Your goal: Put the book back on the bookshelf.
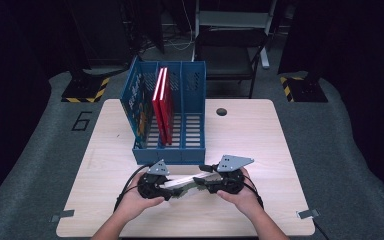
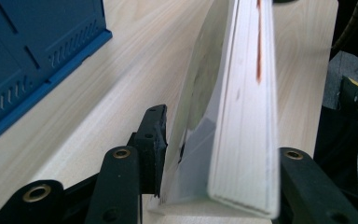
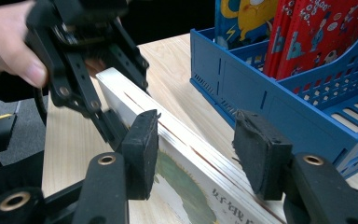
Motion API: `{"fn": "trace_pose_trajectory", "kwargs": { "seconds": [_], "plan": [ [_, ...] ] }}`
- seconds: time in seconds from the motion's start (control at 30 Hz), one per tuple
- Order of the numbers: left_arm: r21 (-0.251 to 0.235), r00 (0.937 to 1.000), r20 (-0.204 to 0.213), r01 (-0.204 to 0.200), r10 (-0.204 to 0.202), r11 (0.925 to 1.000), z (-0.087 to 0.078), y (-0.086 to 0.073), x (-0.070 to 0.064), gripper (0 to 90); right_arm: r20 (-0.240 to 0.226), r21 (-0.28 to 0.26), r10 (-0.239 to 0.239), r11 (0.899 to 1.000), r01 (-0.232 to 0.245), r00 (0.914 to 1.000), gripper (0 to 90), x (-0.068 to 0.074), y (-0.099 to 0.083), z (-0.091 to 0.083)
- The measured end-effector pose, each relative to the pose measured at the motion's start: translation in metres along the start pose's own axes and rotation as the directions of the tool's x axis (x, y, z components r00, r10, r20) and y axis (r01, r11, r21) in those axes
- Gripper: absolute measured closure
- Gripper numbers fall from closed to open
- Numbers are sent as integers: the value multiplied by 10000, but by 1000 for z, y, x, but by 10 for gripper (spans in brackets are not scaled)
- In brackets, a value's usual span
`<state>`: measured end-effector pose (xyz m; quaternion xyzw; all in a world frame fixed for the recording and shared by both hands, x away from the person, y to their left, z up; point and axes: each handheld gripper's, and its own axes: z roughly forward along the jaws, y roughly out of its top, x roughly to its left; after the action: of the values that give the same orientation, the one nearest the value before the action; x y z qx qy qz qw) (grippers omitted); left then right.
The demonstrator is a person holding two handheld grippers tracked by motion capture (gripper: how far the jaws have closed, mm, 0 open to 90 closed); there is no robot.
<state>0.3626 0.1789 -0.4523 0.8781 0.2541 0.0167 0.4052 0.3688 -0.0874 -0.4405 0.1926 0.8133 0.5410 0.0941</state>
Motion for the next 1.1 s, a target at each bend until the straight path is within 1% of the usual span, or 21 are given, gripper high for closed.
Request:
{"fn": "trace_pose_trajectory", "kwargs": {
  "seconds": [0.03, 0.07, 0.1, 0.17, 0.27, 0.3, 0.33, 0.37, 0.47, 0.5, 0.53, 0.57, 0.6, 0.67, 0.77, 0.87, 0.97, 1.03, 1.07, 1.1],
  "plan": [
    [39, 9999, -79, -64, 64, 10000, -1, 3, -2, 596, -30, 7, 0, 10000, 0, 10000, 494, 0, 0, 0],
    [44, 9998, -73, -162, 162, 9999, -2, 5, -3, 596, -12, -5, 4, 10000, -4, 10000, 494, 0, 0, 1],
    [73, 9999, -34, -140, 140, 9999, -4, 9, -5, 597, -11, -10, 3, 10000, -3, 10000, 494, 0, 0, 1],
    [78, 9995, -63, -298, 298, 9995, -5, 14, -9, 597, -24, -15, -6, 10000, 6, 10000, 493, 0, 0, 1],
    [304, 9983, -154, -556, 561, 9980, -5, 22, -12, 597, -25, -27, -18, 10000, 18, 10000, 490, 0, 0, 1],
    [259, 9984, -211, -519, 524, 9983, -5, 25, -13, 597, -15, -39, -19, 10000, 19, 10000, 489, 0, 0, 1],
    [309, 9990, -149, -405, 410, 9987, -5, 27, -14, 597, 10, -40, -27, 10000, 27, 10000, 488, 0, 0, 1],
    [346, 9987, -143, -478, 483, 9983, -5, 29, -13, 601, 16, -41, -30, 10000, 30, 10000, 487, 0, 0, 1],
    [454, 9987, -184, -472, 481, 9979, -2, 34, -15, 615, 18, -48, -30, 10000, 30, 10000, 484, 0, 0, 2],
    [528, 9981, -238, -551, 564, 9971, -2, 35, -15, 621, 19, -47, -31, 10000, 31, 10000, 484, 0, 0, 1],
    [547, 9985, -157, -522, 531, 9971, -1, 35, -16, 632, 13, -49, -29, 10000, 29, 10000, 484, 0, 0, 2],
    [575, 9978, -254, -600, 615, 9965, 0, 37, -16, 636, 12, -45, -12, 10000, 12, 10000, 483, 0, 0, 1],
    [566, 9983, -292, -496, 513, 9972, 1, 37, -16, 646, 14, -50, -22, 10000, 22, 10000, 482, 0, 0, 2],
    [675, 9980, -315, -524, 546, 9963, 2, 38, -16, 672, -5, -45, -17, 10000, 17, 10000, 472, 0, 0, 1],
    [699, 9983, -339, -457, 481, 9965, 2, 39, -16, 684, 119, 36, 55, 10000, -55, 9999, 461, -1, -1, 1],
    [731, 9972, -420, -588, 620, 9956, 2, 39, -16, 696, 152, 5, 93, 10000, -93, 9998, 458, -2, -1, 0],
    [763, 9975, -405, -550, 582, 9956, 1, 40, -16, 711, 316, -33, 125, 9999, -124, 9994, 439, -4, -1, -1],
    [741, 9975, -469, -488, 524, 9961, 1, 39, -18, 731, 477, -97, 190, 9998, -185, 9987, 428, -5, -1, -4],
    [787, 9970, -478, -577, 615, 9952, 0, 39, -17, 742, 531, -208, 270, 9994, -259, 9982, 424, -7, -1, -5],
    [826, 9971, -473, -552, 592, 9951, 0, 39, -18, 749, 566, -256, 376, 9990, -362, 9977, 424, -7, -1, -7]
  ]
}}
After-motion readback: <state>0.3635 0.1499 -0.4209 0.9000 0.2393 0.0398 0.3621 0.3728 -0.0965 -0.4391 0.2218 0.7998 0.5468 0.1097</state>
